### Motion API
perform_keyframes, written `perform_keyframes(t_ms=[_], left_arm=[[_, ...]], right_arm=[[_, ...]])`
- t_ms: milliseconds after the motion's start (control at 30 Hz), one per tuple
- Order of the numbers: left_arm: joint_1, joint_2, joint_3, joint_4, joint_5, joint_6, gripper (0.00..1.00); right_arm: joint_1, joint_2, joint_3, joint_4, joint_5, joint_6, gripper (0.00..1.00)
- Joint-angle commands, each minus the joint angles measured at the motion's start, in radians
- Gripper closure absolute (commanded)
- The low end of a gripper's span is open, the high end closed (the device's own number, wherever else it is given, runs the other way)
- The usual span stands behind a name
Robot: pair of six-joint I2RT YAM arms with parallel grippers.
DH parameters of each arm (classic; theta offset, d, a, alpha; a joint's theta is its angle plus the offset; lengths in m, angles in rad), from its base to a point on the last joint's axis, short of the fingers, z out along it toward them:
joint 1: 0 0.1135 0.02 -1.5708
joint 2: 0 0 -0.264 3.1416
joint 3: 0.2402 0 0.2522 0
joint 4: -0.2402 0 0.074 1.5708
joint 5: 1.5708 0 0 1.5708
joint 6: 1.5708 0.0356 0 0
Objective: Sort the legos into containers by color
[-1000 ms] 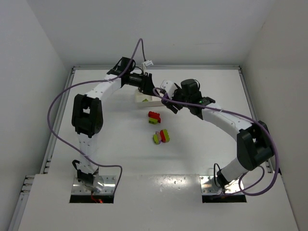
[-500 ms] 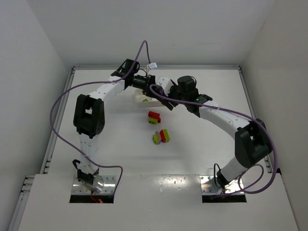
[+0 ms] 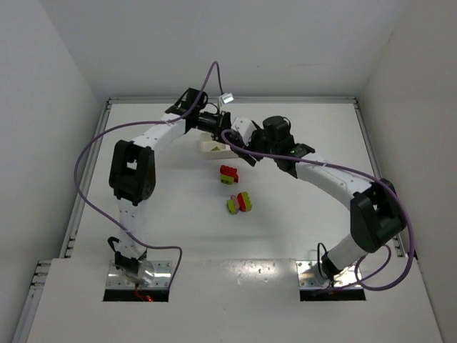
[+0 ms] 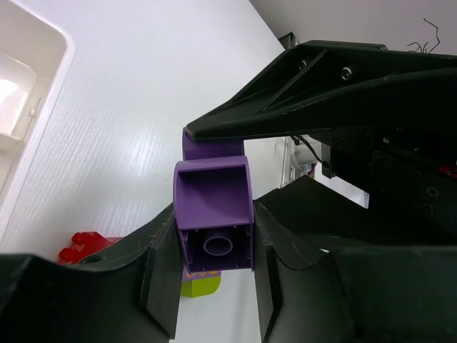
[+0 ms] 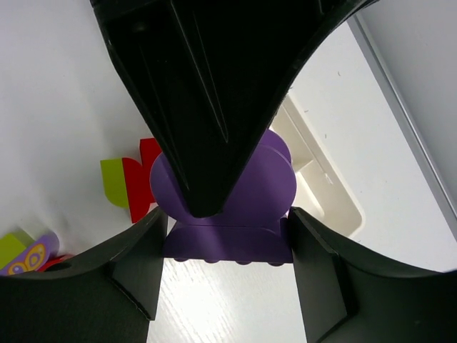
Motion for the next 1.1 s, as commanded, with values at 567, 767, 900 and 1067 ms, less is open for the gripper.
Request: perform_keyframes(t_ms=[567,767,900,1067], left_arm=[[0.064,0.066,0.147,0.145,-0.243,-0.036,0.70],[0.019,0.116,0.182,0.123,-0.496,-0.021,0.58],[-0.001,0.159,0.213,0.113,-0.588,0.000,0.57],[-0.030,0.221,0.276,0.091,-0.639,0.034,0.51]], right_arm=[[-0.123,-0.028,-0.042,-0.040,0.022,0.055,1.00],[-0.134,0.036,0.085,-0.055,-0.009,0.212,1.00],[-0.154,0.088,0.182,-0.083,-0.050,0.319,1.00],[-0.172,0.145,0.259,-0.083,-0.059,0.417,1.00]])
